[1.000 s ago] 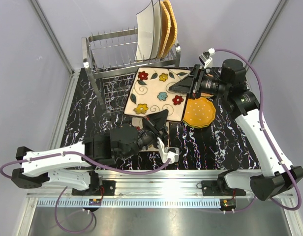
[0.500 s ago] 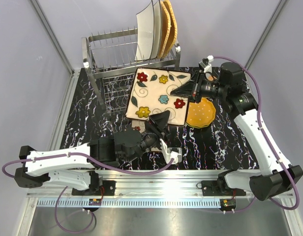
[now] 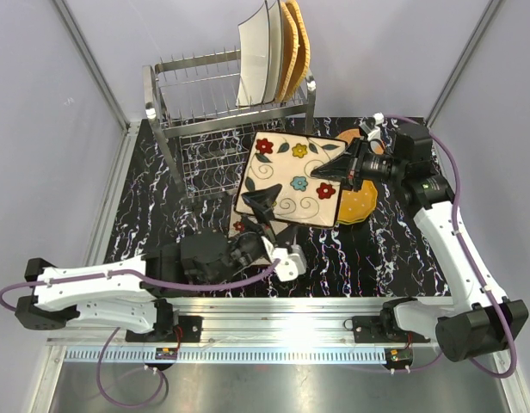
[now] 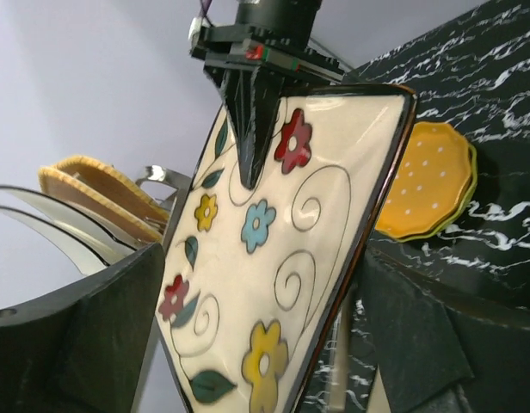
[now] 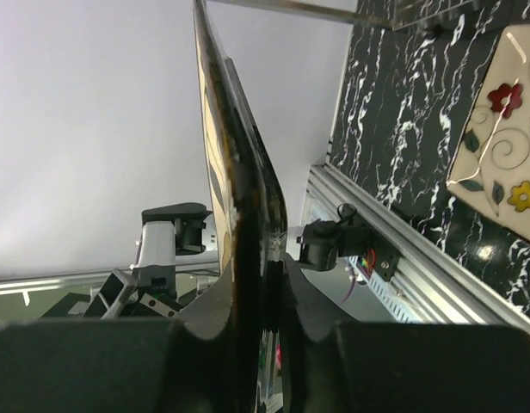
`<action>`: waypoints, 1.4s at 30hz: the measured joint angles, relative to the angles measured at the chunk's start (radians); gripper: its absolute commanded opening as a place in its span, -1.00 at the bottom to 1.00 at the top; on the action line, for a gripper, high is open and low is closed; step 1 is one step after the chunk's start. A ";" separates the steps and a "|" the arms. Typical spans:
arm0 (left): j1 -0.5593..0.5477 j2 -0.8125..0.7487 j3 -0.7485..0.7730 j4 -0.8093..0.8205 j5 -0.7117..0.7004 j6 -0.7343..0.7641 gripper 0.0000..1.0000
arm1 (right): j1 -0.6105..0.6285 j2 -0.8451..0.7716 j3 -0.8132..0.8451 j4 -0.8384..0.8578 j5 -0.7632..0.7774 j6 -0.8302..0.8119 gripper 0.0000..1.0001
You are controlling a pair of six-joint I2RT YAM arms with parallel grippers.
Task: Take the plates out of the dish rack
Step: Place the plate on the table
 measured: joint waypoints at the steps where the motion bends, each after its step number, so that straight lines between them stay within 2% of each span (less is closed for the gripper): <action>1: -0.001 -0.017 -0.011 0.000 -0.001 -0.024 0.93 | -0.008 -0.003 -0.007 0.006 -0.001 -0.003 -1.00; 9: -0.002 -0.226 -0.052 0.006 -0.040 -0.216 0.98 | -0.067 -0.016 -0.118 0.043 0.003 -0.102 -1.00; 14: -0.002 -0.298 -0.052 -0.029 -0.065 -0.302 0.98 | -0.072 -0.016 -0.194 0.061 0.003 -0.156 -1.00; 27: -0.002 -0.327 -0.042 -0.144 -0.220 -0.438 0.98 | -0.072 -0.013 -0.319 0.108 0.000 -0.309 -1.00; 37: 0.005 -0.311 0.008 -0.143 -0.416 -0.578 0.98 | -0.022 0.075 -0.385 0.285 0.006 -0.317 -1.00; 42: 0.082 -0.283 0.042 -0.164 -0.438 -0.680 0.98 | 0.038 0.137 -0.405 0.406 0.014 -0.303 -1.00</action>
